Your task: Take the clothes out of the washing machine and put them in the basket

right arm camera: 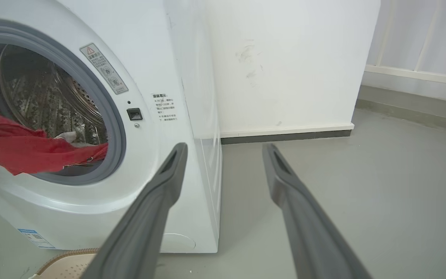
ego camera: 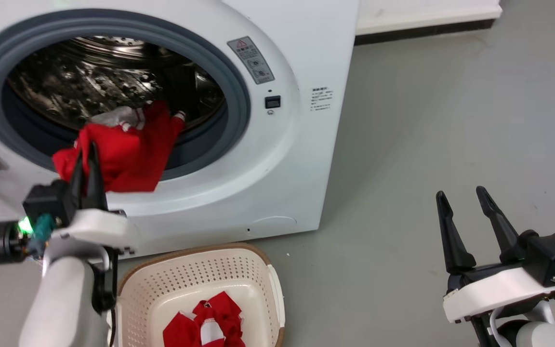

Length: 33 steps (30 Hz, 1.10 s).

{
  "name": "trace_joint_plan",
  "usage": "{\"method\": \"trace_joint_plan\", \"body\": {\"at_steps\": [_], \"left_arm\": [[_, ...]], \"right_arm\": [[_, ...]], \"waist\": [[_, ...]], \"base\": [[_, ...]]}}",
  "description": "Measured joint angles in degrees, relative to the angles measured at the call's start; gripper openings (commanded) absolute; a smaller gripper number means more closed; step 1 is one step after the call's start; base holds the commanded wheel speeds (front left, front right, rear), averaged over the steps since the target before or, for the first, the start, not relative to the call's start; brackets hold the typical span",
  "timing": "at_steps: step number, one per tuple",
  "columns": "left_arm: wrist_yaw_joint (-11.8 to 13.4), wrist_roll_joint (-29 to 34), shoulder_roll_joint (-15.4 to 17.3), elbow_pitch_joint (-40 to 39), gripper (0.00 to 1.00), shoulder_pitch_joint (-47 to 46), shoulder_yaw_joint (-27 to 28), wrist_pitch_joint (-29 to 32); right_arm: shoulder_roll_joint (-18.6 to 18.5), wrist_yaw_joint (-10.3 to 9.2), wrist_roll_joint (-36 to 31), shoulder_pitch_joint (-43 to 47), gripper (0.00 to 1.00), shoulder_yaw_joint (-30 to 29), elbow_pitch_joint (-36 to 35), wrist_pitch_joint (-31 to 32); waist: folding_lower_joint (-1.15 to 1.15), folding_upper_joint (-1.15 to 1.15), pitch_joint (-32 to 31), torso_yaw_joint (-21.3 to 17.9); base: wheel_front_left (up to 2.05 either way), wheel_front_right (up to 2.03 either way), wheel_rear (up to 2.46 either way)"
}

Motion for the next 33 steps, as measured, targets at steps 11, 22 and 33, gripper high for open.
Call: {"method": "trace_joint_plan", "body": {"at_steps": [11,22,33], "left_arm": [[5.16,2.76,-1.07,-28.96,0.0,16.46,-2.97,6.73],[7.62,3.05,-1.42,-39.47,0.0,21.74,-3.45,11.04],[6.33,-1.07,-6.05,-24.74,0.0,23.37,-6.3,6.38]], "right_arm": [[-0.01,0.0,-1.04,3.62,1.0,-1.22,-2.78,2.77],[-0.02,0.0,-1.36,4.26,1.0,-0.83,-4.7,3.75],[-0.01,0.0,-1.44,1.46,1.0,-0.81,-5.77,3.74]], "waist": [[0.0,0.0,-4.44,5.03],[0.02,0.0,-2.75,5.97],[0.02,0.0,3.31,5.31]], "base": [[0.0,0.0,0.0],[0.0,0.0,0.0],[0.0,0.0,0.0]]}}
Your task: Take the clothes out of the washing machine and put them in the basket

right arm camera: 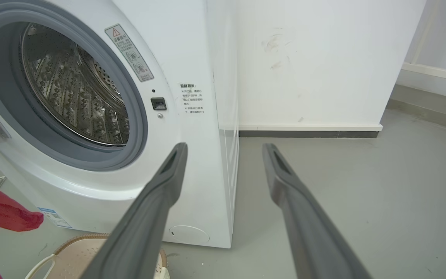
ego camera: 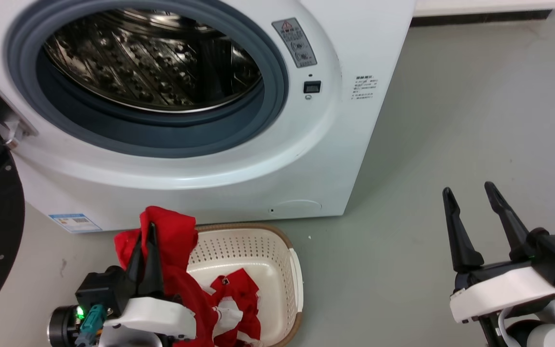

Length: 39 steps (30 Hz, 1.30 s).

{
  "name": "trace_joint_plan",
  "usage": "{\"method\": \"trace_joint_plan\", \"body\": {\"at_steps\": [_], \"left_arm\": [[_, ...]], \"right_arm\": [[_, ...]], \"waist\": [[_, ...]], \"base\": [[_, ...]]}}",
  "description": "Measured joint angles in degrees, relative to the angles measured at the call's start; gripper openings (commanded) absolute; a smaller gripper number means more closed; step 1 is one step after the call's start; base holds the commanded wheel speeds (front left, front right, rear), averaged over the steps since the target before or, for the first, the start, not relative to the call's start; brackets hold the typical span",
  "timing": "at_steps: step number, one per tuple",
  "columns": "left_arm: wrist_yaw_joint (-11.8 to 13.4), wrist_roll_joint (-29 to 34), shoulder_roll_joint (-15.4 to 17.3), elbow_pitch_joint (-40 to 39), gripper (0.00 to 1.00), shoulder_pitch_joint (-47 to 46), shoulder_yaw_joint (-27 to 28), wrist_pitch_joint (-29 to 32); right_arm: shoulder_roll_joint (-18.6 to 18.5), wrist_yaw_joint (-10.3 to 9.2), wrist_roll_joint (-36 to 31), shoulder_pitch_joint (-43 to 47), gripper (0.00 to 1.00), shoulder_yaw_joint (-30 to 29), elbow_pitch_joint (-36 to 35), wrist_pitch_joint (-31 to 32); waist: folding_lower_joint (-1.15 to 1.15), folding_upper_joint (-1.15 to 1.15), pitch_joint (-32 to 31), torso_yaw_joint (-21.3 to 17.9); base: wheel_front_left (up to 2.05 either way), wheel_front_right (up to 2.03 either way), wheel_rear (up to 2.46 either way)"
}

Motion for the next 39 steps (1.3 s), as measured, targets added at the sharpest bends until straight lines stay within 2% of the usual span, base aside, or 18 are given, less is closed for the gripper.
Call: {"method": "trace_joint_plan", "body": {"at_steps": [5,14,15,24,39], "left_arm": [[-0.96,-0.56,-0.97,6.69,0.0,-3.77,0.16,-3.3],[-2.57,0.09,-0.82,11.5,0.0,-13.23,0.59,-5.66],[-3.02,0.01,-0.83,15.12,0.0,-16.53,0.77,-5.79],[-5.2,-0.79,-0.99,31.65,0.0,-25.54,1.2,-6.26],[-7.32,-1.49,-0.96,57.04,0.0,-31.16,5.04,-6.46]], "right_arm": [[0.0,0.0,0.08,-1.74,1.0,0.37,-0.37,-0.14],[0.0,0.0,0.18,-4.61,1.0,1.81,-0.38,-0.87],[-0.01,0.0,0.45,-5.94,1.0,1.99,-0.57,-1.37],[-0.02,0.0,1.13,-10.24,1.0,3.44,0.66,-3.57],[-0.01,0.0,3.59,-14.44,1.0,6.0,4.15,-6.91]], "waist": [[0.0,0.0,3.6,-0.51],[0.01,0.0,10.76,-1.56],[0.0,0.0,13.74,-2.14],[0.01,0.0,23.04,-4.63],[0.01,0.0,31.72,-9.26]], "base": [[0.0,0.0,0.0],[0.0,0.0,0.0],[0.0,0.0,0.0],[0.0,0.0,0.0],[0.0,0.0,0.0]]}}
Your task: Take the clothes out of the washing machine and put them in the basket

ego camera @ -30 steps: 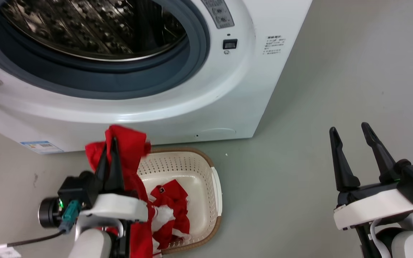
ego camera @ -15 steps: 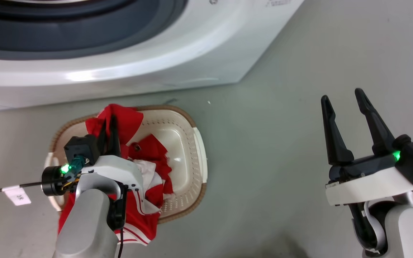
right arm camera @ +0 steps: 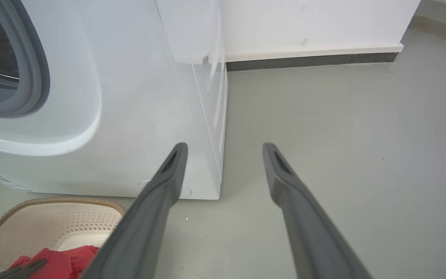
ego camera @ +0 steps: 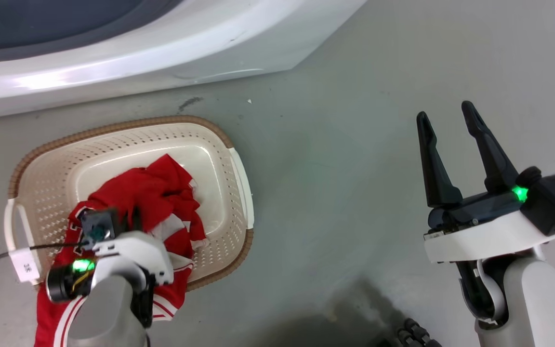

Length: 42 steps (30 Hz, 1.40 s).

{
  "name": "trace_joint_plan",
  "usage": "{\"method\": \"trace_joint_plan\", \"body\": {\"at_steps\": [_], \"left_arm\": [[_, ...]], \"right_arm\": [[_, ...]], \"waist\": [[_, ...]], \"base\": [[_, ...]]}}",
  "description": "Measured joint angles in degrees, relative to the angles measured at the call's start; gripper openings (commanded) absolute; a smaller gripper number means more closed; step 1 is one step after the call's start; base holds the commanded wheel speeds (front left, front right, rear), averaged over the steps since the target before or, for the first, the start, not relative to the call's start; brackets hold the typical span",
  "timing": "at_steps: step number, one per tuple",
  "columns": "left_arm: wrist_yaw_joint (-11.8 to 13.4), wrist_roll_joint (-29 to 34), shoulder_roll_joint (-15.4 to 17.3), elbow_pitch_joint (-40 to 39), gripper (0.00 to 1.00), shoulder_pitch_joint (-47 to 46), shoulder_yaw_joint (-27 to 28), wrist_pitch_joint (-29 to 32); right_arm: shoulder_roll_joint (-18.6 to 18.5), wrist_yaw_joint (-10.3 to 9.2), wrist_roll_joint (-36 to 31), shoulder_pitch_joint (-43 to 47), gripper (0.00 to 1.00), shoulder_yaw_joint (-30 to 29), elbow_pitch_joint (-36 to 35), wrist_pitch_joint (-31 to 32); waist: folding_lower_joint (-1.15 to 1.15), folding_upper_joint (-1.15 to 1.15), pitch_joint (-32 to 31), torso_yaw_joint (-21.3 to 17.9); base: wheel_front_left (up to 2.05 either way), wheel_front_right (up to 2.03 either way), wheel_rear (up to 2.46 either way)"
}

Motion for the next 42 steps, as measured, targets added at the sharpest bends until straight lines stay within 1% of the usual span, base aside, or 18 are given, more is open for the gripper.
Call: {"method": "trace_joint_plan", "body": {"at_steps": [4,8,9,10,11,14,17,23,29,34,38,42], "left_arm": [[-0.33,-0.62,-0.24,5.93,0.0,-0.74,0.86,0.0],[-1.26,-1.48,-0.55,11.44,0.0,-2.2,1.16,-0.01],[-1.32,-1.54,-0.57,12.37,0.17,-2.58,1.25,0.0],[-1.32,-1.56,-0.62,12.94,0.84,-2.92,1.34,0.0],[-1.32,-1.66,-0.63,12.95,1.0,-3.12,1.45,0.0],[-1.25,-1.54,-1.02,11.89,1.0,-3.03,1.69,0.0],[-1.31,-1.29,-1.77,8.36,1.0,-2.37,2.1,0.0],[-1.53,0.12,-3.09,0.68,1.0,2.76,3.83,0.0],[-1.69,2.08,-4.68,-8.98,1.0,7.15,5.66,0.0],[-1.69,4.13,-5.46,-19.73,1.0,10.05,6.6,-0.01],[-1.64,5.7,-5.59,-27.92,1.0,12.85,5.82,0.0],[-0.34,6.19,-5.63,-35.42,1.0,15.45,4.25,0.0]], "right_arm": [[0.0,0.0,0.14,-0.33,1.0,0.43,0.81,-0.43],[0.0,0.0,0.15,-0.85,1.0,0.48,1.43,-0.71],[0.0,0.0,0.15,-1.0,1.0,0.51,1.63,-0.75],[0.0,0.0,0.14,-1.12,1.0,0.49,1.82,-0.8],[0.0,0.0,0.12,-1.15,1.0,0.45,2.04,-0.98],[0.01,0.0,-0.11,-1.13,1.0,0.05,2.82,-1.34],[0.01,0.0,-0.81,-0.53,1.0,-0.48,3.26,-1.4],[0.03,0.0,-2.7,2.35,1.0,-1.91,3.85,-0.12],[0.0,0.0,-4.27,5.69,1.0,-3.75,3.15,2.05],[0.01,0.0,-5.32,8.08,1.0,-4.74,1.91,3.15],[0.02,0.0,-5.9,9.76,1.0,-5.54,1.47,3.85],[0.01,0.0,-6.12,11.16,1.0,-6.11,1.41,4.37]], "waist": [[0.0,0.0,0.83,-0.77],[0.0,0.0,0.95,-0.94],[0.0,0.0,0.74,-0.95],[0.0,0.0,0.44,-0.93],[0.0,0.0,0.03,-0.88],[0.0,0.0,-1.74,-0.56],[0.0,0.0,-4.36,0.05],[-0.01,0.0,-11.45,1.82],[-0.02,0.0,-18.86,3.97],[-0.02,0.0,-24.09,5.82],[-0.02,0.0,-27.52,7.32],[-0.02,0.0,-30.52,8.69]], "base": [[0.0,0.0,0.0],[0.0,0.0,0.0],[0.0,0.0,0.0],[0.0,0.0,0.0],[0.0,0.0,0.0],[0.0,0.0,0.0],[0.0,0.0,0.0],[0.0,0.0,0.0],[0.0,0.0,0.0],[0.0,0.0,0.0],[0.0,0.0,0.0],[0.0,0.0,0.0]]}}
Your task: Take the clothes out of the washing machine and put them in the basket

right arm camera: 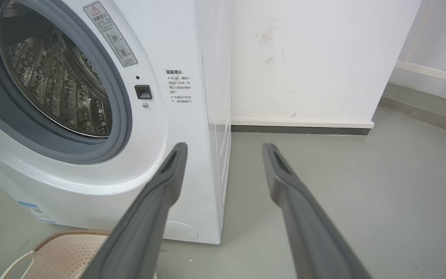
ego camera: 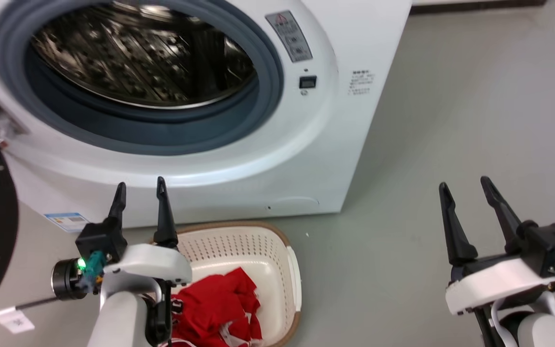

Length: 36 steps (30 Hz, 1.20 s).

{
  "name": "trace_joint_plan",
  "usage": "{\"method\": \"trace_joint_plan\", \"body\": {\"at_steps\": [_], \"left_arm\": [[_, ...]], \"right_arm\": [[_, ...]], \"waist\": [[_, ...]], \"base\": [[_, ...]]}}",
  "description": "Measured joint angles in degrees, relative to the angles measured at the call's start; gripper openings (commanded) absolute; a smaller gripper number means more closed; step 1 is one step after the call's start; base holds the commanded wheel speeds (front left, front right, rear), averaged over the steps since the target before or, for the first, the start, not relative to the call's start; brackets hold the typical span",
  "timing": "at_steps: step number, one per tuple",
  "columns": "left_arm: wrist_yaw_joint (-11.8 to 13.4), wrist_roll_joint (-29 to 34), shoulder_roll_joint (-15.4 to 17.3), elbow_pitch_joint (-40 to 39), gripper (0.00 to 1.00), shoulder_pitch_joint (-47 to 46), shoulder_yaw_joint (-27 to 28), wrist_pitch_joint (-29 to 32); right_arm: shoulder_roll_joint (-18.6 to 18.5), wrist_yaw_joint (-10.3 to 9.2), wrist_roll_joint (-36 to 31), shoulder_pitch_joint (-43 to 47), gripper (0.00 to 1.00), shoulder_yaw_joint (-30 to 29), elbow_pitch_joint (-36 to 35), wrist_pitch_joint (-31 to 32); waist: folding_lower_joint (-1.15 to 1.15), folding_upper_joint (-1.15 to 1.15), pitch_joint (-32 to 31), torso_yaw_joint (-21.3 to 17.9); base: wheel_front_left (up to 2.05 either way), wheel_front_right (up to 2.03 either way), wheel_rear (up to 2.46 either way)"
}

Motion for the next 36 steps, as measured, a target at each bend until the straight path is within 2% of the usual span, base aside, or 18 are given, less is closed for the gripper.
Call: {"method": "trace_joint_plan", "body": {"at_steps": [7,12,22,36], "left_arm": [[1.46,3.77,-0.04,-9.1,1.0,5.41,-2.87,-0.01],[1.74,5.99,0.23,-11.94,1.0,9.09,-3.44,-0.01],[1.21,6.44,2.05,-12.51,1.0,14.47,-4.34,1.57],[1.32,5.41,2.22,-13.76,1.0,15.55,-4.9,2.9]], "right_arm": [[0.0,0.0,-0.49,3.21,1.0,-0.79,-0.05,0.55],[0.01,0.0,-0.53,5.63,1.0,-1.12,-0.19,0.94],[0.0,0.0,-0.33,9.23,1.0,-1.05,-1.03,1.47],[0.0,0.0,0.31,10.23,1.0,-0.32,-1.67,1.54]], "waist": [[0.0,0.0,-5.0,1.85],[0.0,0.0,-7.98,2.81],[0.0,0.0,-12.17,3.53],[0.01,0.0,-11.93,3.82]], "base": [[0.0,0.0,0.0],[0.0,0.0,0.0],[0.0,0.0,0.0],[0.0,0.0,0.0]]}}
